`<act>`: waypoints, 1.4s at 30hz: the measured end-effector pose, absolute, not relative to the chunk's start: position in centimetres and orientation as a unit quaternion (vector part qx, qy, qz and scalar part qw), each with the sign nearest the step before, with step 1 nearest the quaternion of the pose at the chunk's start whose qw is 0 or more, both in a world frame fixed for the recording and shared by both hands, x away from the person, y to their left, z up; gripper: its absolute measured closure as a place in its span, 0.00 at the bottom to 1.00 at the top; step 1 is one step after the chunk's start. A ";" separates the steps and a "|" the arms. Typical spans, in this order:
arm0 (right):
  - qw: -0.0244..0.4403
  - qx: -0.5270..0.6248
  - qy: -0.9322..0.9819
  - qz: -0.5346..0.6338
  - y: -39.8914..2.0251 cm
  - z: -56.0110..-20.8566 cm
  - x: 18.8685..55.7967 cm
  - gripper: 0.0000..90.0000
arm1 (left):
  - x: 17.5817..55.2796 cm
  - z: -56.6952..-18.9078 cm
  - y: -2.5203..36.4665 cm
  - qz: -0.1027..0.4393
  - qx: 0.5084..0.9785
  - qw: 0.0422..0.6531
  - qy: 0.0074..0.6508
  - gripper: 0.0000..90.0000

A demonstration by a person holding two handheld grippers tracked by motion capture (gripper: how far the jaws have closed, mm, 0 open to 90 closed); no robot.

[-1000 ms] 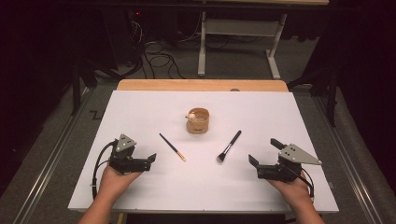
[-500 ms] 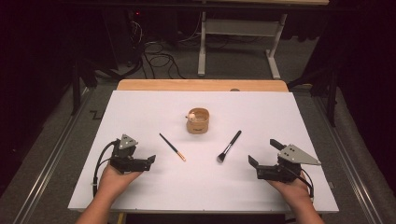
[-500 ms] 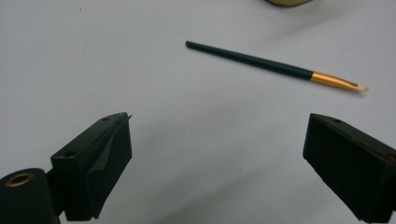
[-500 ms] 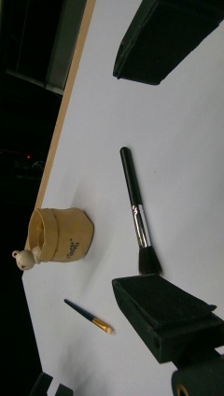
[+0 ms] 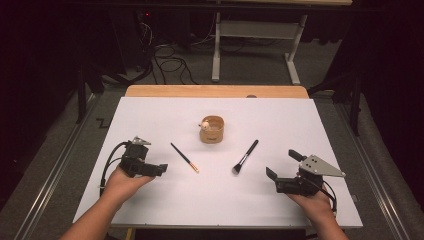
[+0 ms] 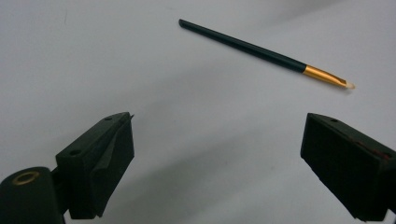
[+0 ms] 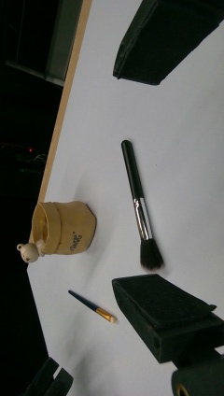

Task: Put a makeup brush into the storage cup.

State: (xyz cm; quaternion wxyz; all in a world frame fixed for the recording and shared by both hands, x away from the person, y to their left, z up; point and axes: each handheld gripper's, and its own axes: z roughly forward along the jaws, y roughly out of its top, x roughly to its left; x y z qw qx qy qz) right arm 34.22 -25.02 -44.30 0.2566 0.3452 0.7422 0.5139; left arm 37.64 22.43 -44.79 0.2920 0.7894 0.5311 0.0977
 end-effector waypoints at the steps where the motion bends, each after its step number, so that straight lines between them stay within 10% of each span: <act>1: 0.257 0.345 0.742 0.514 -25.0 -44.3 34.2 0.03 | 37.8 -44.7 22.5 0.090 0.791 0.287 0.533 0.12; 42: 0.253 0.347 0.751 0.503 -24.8 -44.5 34.2 0.03 | 41.7 -43.3 18.7 -0.040 0.794 0.153 0.587 0.21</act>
